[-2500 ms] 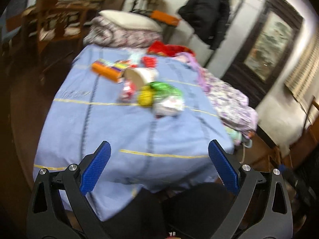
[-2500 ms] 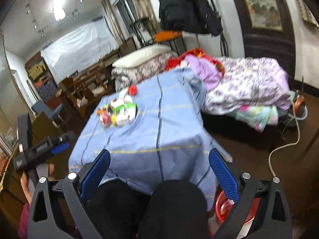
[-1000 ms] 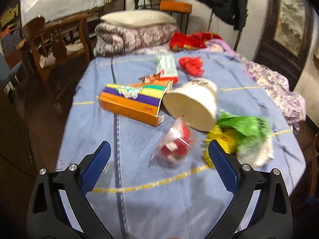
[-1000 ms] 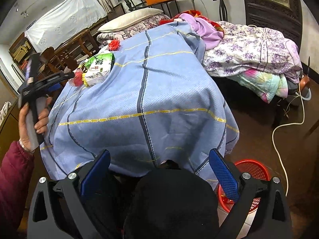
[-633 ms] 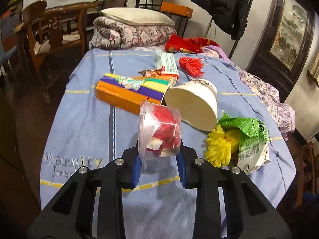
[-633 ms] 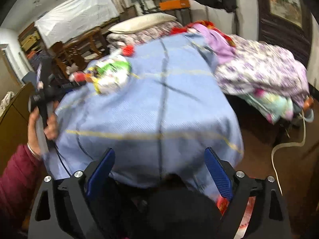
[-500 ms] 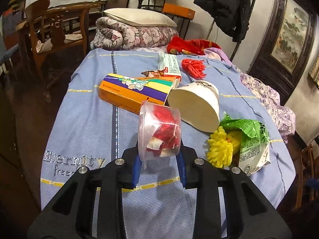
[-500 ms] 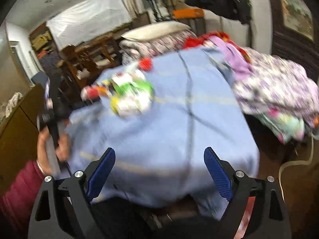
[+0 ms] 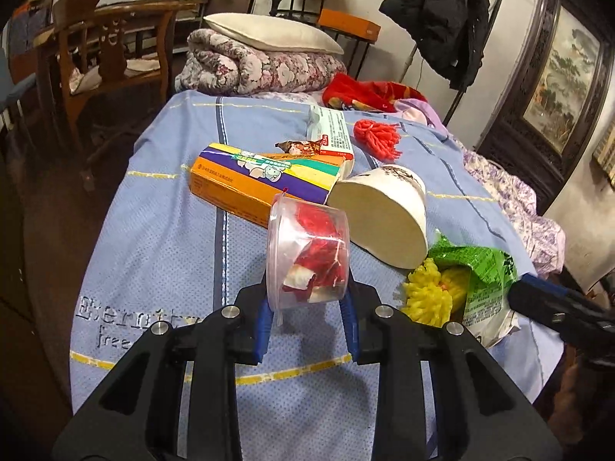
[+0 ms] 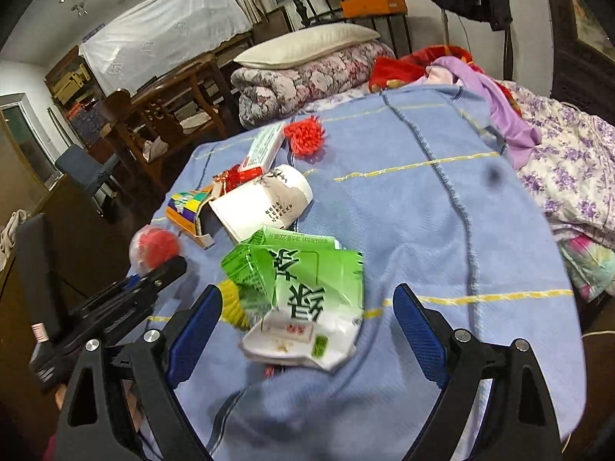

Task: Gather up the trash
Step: 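Grasp the clear plastic cup with the left tool while the right grasps the green bag, then carry the cup and green bag to the red wastebasket and open both tools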

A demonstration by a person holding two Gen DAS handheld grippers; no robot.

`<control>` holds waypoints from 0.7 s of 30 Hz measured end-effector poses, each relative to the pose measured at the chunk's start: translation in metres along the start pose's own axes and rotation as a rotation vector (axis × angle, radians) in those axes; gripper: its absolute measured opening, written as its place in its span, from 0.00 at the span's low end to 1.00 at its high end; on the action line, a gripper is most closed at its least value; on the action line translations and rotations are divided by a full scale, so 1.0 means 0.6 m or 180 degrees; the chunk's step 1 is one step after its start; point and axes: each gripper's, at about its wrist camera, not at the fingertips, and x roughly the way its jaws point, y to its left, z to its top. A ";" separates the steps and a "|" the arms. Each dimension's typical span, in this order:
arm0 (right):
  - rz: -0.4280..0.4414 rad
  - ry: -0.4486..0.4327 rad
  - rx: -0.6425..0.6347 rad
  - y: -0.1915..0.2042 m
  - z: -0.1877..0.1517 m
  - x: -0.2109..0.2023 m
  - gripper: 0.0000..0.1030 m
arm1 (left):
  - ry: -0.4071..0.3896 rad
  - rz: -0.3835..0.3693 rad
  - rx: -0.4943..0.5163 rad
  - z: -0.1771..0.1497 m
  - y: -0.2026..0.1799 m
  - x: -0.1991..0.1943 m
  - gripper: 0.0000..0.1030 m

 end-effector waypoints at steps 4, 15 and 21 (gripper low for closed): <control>0.0013 0.0063 -0.0055 0.007 -0.012 0.022 0.57 | 0.0041 -0.0144 -0.0149 0.004 0.015 0.003 0.31; -0.0007 -0.0521 0.0005 -0.019 -0.014 -0.109 0.46 | -0.0013 -0.0157 -0.0177 0.001 0.015 -0.007 0.31; 0.0021 -0.0598 0.0273 -0.077 -0.033 -0.172 0.46 | -0.0034 -0.0176 -0.0004 -0.011 -0.003 -0.024 0.31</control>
